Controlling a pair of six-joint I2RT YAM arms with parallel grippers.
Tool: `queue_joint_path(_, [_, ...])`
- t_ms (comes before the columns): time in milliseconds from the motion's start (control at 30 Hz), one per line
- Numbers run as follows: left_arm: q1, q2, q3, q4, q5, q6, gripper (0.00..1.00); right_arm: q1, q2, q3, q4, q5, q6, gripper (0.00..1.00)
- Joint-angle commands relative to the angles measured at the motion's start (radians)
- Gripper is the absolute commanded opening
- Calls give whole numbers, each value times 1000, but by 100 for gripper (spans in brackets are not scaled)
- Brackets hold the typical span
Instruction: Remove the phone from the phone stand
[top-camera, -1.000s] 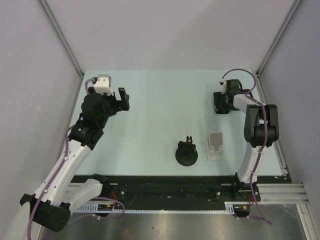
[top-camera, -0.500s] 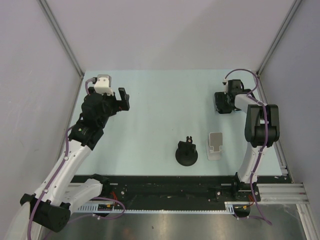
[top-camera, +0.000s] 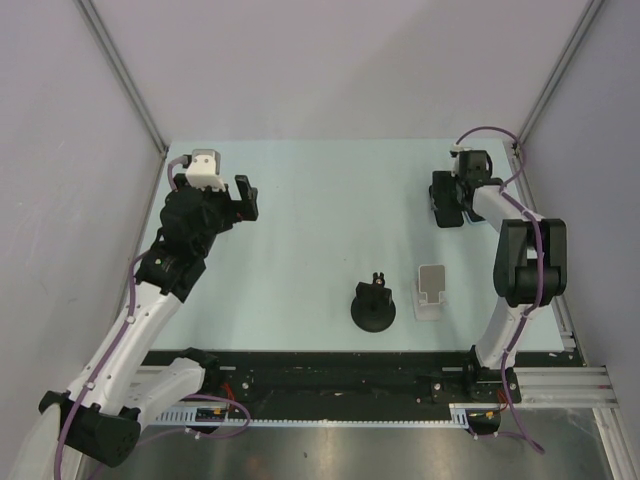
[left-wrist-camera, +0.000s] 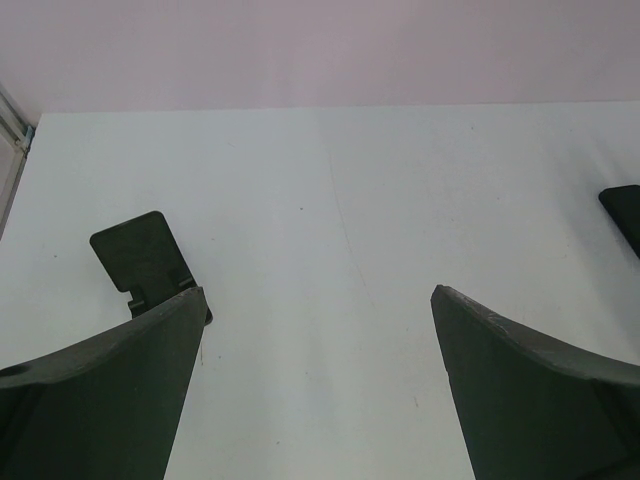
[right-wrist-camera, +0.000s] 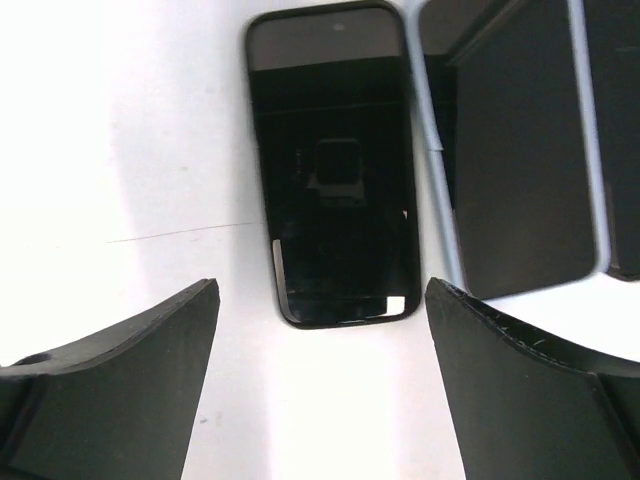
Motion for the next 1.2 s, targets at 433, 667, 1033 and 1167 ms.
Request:
queue_joint_path(433, [5,-21,-5,35,5,23,100,100,105,7,155,-286,159,87])
queue_joint_path(667, [5,-21,-5,32,2,28,100,69,123,16,131,-224,160,88])
queue_joint_path(1033, [5,-15,-5,34,-2,26,100,51,44,15,78,-221,161,90])
queue_joint_path(1167, [5,-4,-7,32,-12,23,100,78,-108,15,100,-267,189,92])
